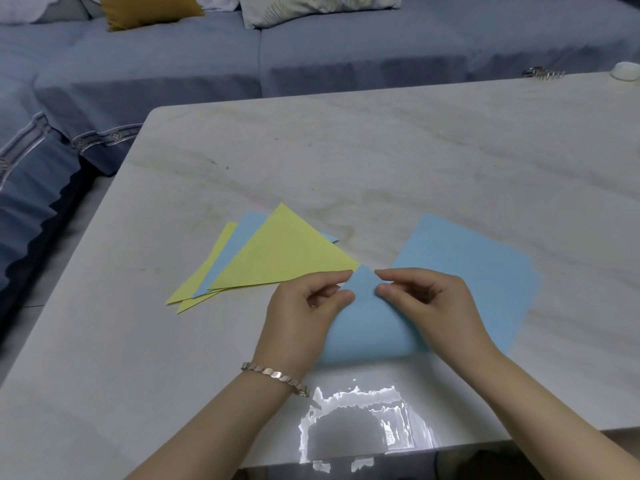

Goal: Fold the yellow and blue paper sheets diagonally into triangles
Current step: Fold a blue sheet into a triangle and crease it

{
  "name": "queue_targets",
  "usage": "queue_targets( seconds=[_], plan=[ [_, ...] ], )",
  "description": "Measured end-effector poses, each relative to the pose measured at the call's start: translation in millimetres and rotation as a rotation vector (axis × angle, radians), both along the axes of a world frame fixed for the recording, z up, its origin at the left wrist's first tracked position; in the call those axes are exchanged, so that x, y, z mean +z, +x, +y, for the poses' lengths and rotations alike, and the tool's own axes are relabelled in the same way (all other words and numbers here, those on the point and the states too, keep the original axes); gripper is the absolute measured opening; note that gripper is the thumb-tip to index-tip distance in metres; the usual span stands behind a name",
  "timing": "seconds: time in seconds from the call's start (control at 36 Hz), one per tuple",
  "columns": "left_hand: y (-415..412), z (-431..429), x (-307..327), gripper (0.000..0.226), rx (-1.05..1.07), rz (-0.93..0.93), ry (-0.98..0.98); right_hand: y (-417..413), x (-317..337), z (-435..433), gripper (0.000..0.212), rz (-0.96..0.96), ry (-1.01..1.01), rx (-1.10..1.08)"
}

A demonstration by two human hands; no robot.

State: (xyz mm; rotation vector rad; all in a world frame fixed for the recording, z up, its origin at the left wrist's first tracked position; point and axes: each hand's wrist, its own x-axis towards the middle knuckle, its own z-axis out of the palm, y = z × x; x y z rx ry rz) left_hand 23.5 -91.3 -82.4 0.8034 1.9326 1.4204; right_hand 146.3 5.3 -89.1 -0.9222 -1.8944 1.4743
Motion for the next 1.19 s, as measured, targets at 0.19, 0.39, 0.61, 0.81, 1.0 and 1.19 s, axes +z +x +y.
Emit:
queue_targets(
  seconds=[0.19,0.39,0.61,0.81,1.0,1.19],
  plan=[
    [1.4,0.2,0.0,0.020,-0.020,0.036,-0.015,-1.0,3.0,-0.7,0.024,-0.002,0.003,0.009],
    [1.0,-0.1,-1.4,0.021,-0.015,0.084,-0.014,-3.4,5.6,-0.4,0.028,0.011,0.000,-0.003],
    [0.7,-0.7,-2.6,0.020,-0.023,0.173,-0.022,-4.5,9.1,0.4,0.027,0.013,-0.014,-0.016],
    [-0.2,-0.3,-3.0,0.020,-0.053,0.195,-0.015,-5.6,10.4,2.1,0.028,0.019,-0.056,0.037],
    [-3.0,2.3,-5.2,0.020,-0.131,0.228,-0.013,-11.7,14.1,11.1,0.008,-0.083,-0.040,0.118],
    [-24.0,16.4,-14.0,0.029,-0.187,0.547,-0.132,-33.9,-3.2,39.4,0.013,-0.255,0.026,0.153]
  ],
)
